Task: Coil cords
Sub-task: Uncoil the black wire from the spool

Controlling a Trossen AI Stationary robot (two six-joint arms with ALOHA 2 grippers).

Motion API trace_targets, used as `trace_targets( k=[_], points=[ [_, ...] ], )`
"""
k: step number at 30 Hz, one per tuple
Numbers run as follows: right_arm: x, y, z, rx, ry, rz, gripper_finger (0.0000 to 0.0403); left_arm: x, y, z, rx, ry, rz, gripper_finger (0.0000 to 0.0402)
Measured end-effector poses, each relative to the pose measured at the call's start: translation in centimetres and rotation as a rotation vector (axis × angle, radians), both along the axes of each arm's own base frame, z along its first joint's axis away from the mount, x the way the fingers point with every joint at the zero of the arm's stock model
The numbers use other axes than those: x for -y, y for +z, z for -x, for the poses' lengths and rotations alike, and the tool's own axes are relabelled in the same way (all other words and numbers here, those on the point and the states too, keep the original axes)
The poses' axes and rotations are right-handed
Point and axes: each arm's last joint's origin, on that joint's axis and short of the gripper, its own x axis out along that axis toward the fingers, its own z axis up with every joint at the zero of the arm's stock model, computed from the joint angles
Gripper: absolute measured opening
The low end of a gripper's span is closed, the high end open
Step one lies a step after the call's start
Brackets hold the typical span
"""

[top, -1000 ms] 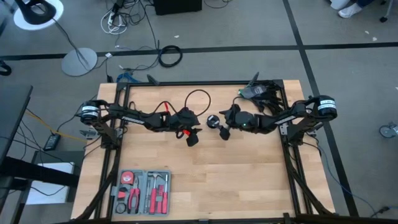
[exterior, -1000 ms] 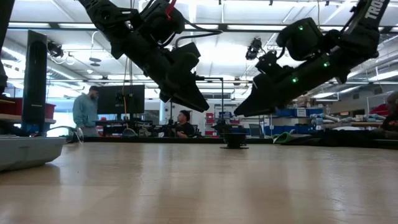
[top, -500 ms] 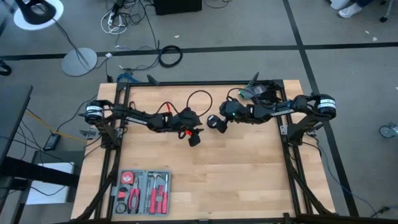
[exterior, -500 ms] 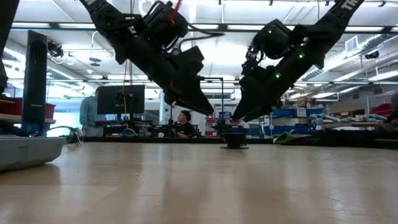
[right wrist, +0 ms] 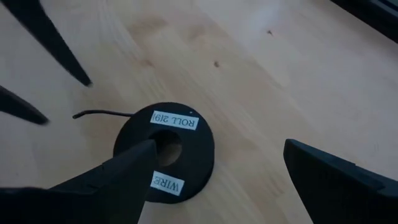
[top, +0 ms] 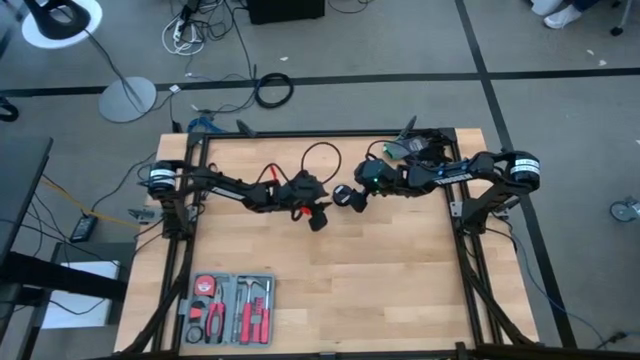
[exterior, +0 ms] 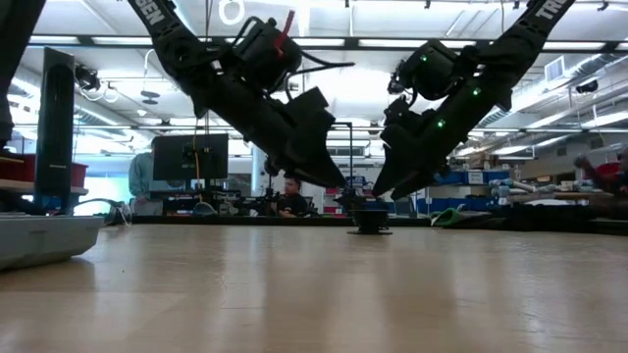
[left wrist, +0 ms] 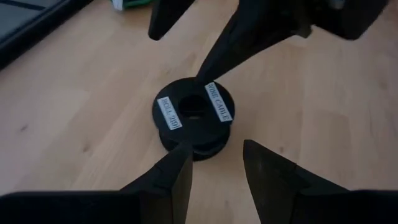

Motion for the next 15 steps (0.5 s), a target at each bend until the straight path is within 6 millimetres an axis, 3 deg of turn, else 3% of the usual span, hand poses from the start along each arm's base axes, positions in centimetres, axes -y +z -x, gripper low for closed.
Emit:
trace_targets(
  k=[8, 15],
  points=[
    [0.0, -0.2, -0.3, 0.020, 0.013, -0.014, 0.0352, -0.1, -0.9, -0.4, 0.001, -0.015, -0.013, 0.0147],
    [0.5, -2.6, -1.5, 0.012, 0.026, -0.042, 0.0352, -0.2, -1.0, -0.5, 0.005, -0.017, -0.049, 0.0147]
  ],
)
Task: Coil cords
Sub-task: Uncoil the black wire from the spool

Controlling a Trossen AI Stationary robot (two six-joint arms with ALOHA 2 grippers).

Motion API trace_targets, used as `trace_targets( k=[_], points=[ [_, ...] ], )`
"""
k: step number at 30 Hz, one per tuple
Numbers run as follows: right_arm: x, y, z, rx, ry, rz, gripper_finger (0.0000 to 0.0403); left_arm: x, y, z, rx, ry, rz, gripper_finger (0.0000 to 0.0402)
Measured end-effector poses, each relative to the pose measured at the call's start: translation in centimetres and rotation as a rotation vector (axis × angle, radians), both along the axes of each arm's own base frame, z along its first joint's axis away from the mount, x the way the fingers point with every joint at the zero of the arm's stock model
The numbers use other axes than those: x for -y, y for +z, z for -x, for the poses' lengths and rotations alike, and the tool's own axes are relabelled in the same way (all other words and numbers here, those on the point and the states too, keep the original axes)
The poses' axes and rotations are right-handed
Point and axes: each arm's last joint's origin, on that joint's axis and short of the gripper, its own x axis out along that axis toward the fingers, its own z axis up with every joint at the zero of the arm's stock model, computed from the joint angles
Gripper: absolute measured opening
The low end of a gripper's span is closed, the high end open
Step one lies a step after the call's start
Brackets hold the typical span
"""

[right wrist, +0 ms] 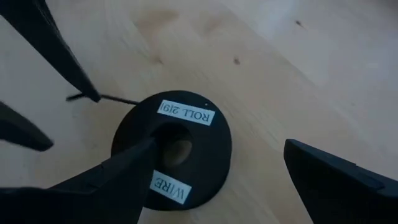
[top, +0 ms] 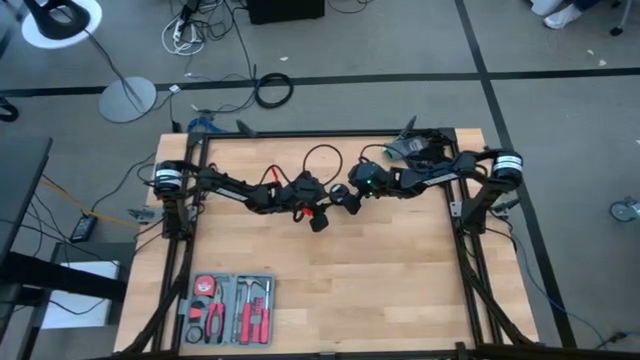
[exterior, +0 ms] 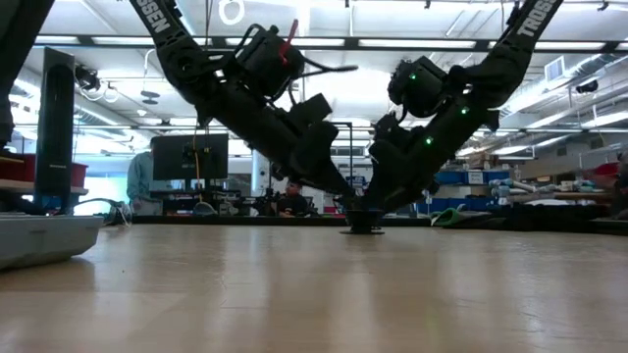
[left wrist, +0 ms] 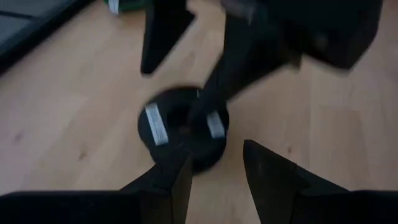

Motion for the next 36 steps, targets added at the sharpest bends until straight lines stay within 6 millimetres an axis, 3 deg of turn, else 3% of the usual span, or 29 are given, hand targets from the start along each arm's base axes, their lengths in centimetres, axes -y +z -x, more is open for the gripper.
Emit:
trace_targets(
  k=[22, 33, 36],
  points=[
    [0.6, 0.4, -0.1, 0.008, 0.005, -0.016, 0.0352, -0.3, -0.5, 0.3, -0.064, 0.029, -0.037, 0.0142],
    [0.6, 0.5, -0.1, 0.016, 0.005, -0.014, 0.0352, -0.3, -2.3, -0.1, -0.072, 0.016, -0.020, 0.0013],
    [0.6, 0.5, -0.1, 0.014, 0.005, -0.014, 0.0352, -0.4, -2.1, -0.1, -0.062, 0.040, -0.011, 0.0004]
  ],
)
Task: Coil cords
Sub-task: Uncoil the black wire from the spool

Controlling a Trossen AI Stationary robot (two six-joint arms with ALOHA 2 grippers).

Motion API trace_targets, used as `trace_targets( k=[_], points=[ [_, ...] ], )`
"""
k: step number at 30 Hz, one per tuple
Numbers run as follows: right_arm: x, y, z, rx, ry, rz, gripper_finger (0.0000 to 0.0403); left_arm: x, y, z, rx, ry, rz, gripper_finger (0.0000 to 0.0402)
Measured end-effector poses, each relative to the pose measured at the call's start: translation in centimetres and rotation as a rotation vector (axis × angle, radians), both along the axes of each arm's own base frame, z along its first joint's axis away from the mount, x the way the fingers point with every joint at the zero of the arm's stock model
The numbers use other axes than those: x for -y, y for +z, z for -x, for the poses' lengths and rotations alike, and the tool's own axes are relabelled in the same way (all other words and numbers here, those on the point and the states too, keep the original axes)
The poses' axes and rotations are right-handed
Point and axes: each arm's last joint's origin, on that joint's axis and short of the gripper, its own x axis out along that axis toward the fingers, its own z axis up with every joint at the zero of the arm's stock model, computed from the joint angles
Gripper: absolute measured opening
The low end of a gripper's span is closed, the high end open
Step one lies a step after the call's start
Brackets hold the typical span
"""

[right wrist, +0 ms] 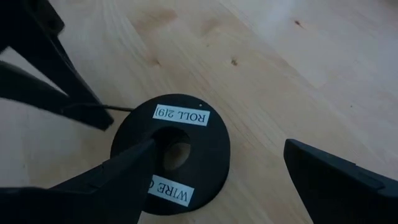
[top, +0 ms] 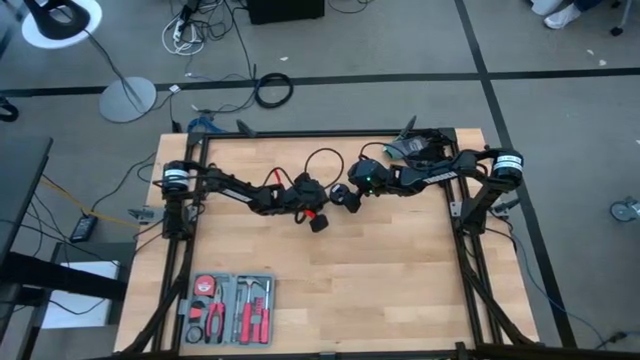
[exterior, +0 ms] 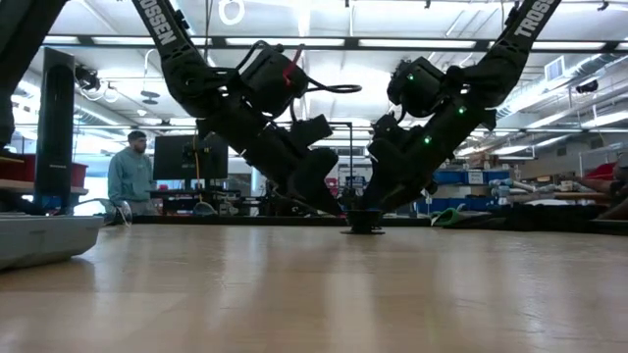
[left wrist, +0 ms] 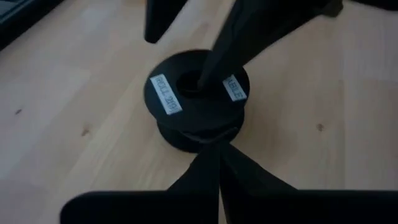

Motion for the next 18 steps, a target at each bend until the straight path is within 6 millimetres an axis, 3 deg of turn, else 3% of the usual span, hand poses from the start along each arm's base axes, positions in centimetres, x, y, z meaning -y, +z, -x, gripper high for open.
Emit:
trace_targets(
  k=[18],
  points=[
    [-0.08, -0.14, 0.16, -0.029, 0.012, -0.009, 0.0352, 0.06, -0.51, 0.77, -0.091, 0.054, 0.059, 0.0008]
  ],
)
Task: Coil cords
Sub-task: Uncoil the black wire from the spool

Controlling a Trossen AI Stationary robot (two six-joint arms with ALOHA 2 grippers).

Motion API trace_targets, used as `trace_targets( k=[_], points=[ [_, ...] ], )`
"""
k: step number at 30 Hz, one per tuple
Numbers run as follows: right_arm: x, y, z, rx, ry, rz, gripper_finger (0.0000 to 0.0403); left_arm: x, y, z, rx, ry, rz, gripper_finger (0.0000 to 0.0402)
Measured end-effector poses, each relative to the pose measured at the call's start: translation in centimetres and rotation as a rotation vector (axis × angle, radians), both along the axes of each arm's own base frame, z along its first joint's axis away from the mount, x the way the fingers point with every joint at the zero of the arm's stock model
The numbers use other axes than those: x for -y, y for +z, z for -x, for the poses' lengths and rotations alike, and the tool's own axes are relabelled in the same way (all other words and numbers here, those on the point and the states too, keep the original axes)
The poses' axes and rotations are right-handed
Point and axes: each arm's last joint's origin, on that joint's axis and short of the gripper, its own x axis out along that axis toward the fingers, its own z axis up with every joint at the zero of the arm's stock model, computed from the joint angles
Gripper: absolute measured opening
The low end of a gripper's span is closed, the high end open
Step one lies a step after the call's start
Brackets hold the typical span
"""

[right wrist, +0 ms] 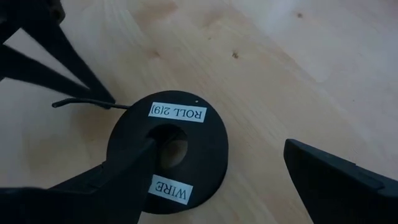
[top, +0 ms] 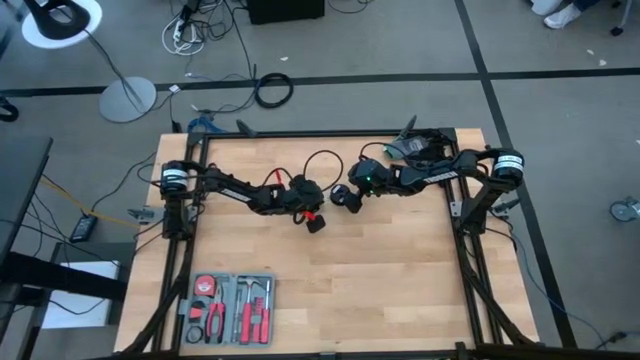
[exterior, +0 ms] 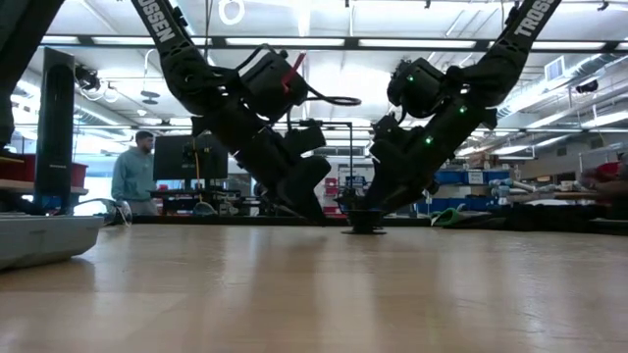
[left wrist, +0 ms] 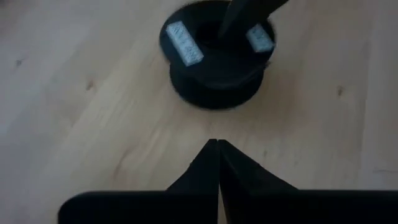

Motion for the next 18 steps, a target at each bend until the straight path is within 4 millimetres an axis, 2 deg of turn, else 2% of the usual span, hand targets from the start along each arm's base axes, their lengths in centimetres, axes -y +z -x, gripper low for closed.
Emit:
trace_targets(
  k=[7, 10, 13, 18],
  points=[
    [-0.6, -0.1, -0.1, -0.004, 0.156, -0.055, 0.0352, 0.0, 0.2, 0.2, -0.019, 0.003, 0.006, 0.0016],
    [-1.0, 0.0, -0.2, 0.008, 0.205, -0.050, 0.0352, -0.1, 1.2, 0.8, -0.056, -0.012, -0.023, 0.0016],
    [-1.1, 0.4, -0.1, 0.007, 0.210, -0.034, 0.0352, -0.6, 2.5, 1.8, -0.115, 0.044, -0.076, 0.0017],
    [-1.4, 2.0, 0.2, 0.052, 0.211, -0.018, 0.0352, -0.9, 4.6, 2.2, -0.061, 0.033, -0.089, 0.0017]
  ],
)
